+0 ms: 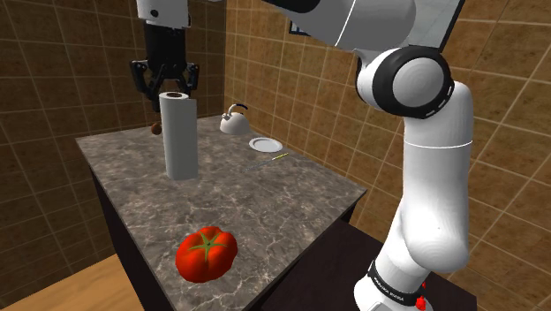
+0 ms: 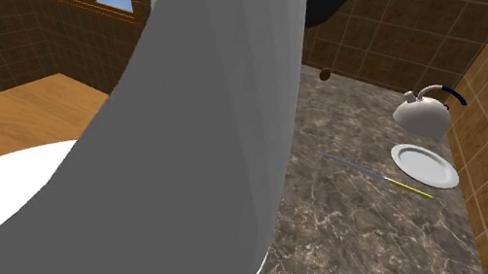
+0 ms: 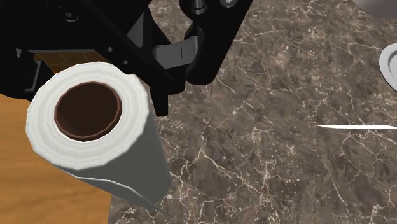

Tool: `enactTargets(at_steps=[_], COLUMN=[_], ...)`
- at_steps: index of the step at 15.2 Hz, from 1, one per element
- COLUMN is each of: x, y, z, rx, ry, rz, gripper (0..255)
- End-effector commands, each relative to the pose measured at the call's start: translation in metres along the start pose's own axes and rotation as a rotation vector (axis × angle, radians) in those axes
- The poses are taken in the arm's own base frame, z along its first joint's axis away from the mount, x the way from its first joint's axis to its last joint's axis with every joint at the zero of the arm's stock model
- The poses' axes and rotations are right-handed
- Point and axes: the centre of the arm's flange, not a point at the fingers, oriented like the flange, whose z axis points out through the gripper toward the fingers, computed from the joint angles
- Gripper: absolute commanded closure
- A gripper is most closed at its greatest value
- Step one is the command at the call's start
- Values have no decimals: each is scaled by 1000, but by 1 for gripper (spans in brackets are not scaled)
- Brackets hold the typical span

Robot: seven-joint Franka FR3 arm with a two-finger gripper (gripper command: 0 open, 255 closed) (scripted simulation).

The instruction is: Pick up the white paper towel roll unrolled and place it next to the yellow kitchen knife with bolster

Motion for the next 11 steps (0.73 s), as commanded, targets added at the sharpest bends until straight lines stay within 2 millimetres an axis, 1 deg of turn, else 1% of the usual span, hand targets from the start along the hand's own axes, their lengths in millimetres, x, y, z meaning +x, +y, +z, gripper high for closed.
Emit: enactTargets(at_steps=[1, 9, 11], x=[1, 1, 1], y=[-1, -2, 24], z=[-11, -52, -46], rx=[0, 0, 0], ry=[0, 0, 0], rz=[0, 0, 0], gripper=[255, 255, 255])
